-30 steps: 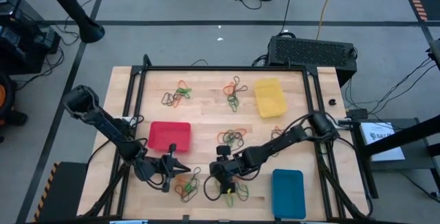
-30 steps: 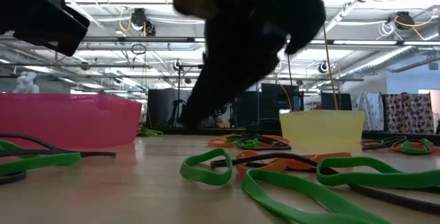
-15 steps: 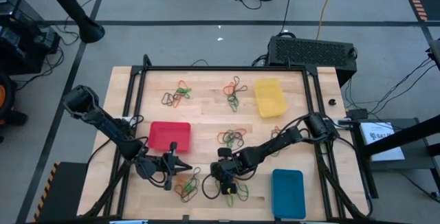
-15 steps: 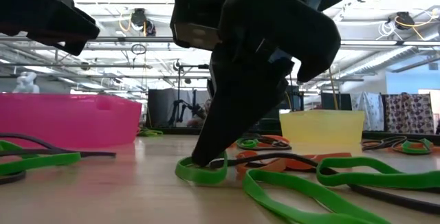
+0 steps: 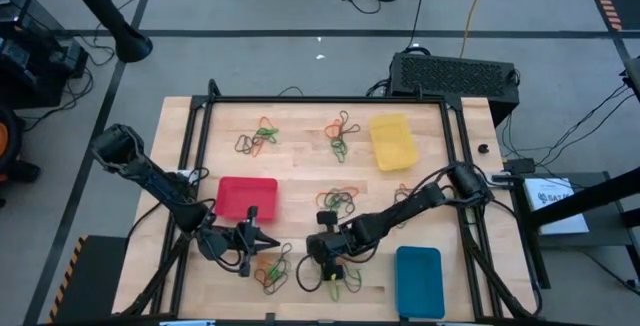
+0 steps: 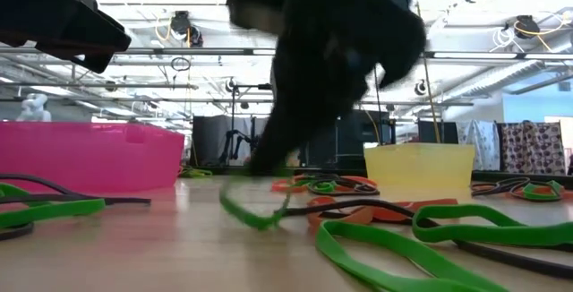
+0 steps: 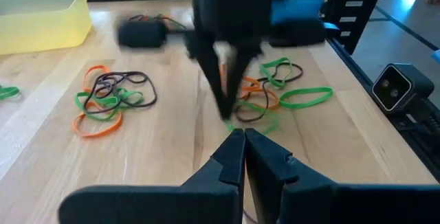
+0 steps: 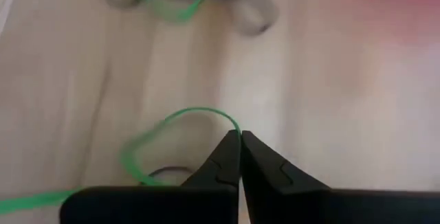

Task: Sort rubber bands into baskets
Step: Put the green rubber band into the yellow bin

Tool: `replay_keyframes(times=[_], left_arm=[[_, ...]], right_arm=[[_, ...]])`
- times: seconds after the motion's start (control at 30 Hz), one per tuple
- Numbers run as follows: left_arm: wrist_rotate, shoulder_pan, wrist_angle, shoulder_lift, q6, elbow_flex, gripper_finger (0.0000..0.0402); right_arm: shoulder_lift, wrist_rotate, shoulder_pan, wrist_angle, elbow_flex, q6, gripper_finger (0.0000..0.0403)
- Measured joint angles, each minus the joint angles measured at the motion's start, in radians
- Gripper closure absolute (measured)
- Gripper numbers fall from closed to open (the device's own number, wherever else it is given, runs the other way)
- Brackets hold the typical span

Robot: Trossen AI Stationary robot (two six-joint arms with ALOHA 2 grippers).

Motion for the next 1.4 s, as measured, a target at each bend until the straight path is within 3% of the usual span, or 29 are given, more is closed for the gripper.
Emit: replay_keyframes(times=[0.13, 0.33, 0.53, 0.63, 0.87, 1.03, 1.3, 1.4], left_arm=[[0.000, 0.000, 0.000, 0.000, -0.001, 0.000, 0.0385], [-0.002, -0.001, -0.002, 0.000, -0.026, 0.000, 0.0385], [-0.003, -0.001, -0.003, 0.000, -0.026, 0.000, 0.0385], [-0.003, -0.001, -0.003, 0.000, -0.027, 0.000, 0.0385], [-0.003, -0.001, -0.007, 0.000, -0.026, 0.000, 0.0385], [-0.003, -0.001, -0.014, 0.000, -0.026, 0.000, 0.0385], [-0.003, 0.005, -0.013, 0.000, -0.026, 0.000, 0.0385], [-0.003, 0.005, -0.013, 0.000, -0.026, 0.000, 0.0385]], right_arm=[[-0.081, 0.127, 0.006, -0.115, 0.001, -0.021, 0.0402], [-0.220, 0.369, -0.011, -0.462, 0.001, 0.042, 0.0402], [-0.347, 0.557, -0.101, -0.824, 0.001, 0.201, 0.0403], [-0.410, 0.616, -0.186, -0.914, -0.014, 0.260, 0.0403], [-0.578, 0.619, -0.435, -0.863, -0.199, 0.233, 0.0403], [-0.669, 0.591, -0.605, -0.698, -0.363, 0.204, 0.0403], [-0.681, 0.541, -0.702, -0.564, -0.441, 0.136, 0.0373], [-0.672, 0.468, -0.718, -0.551, -0.441, 0.137, 0.0356]])
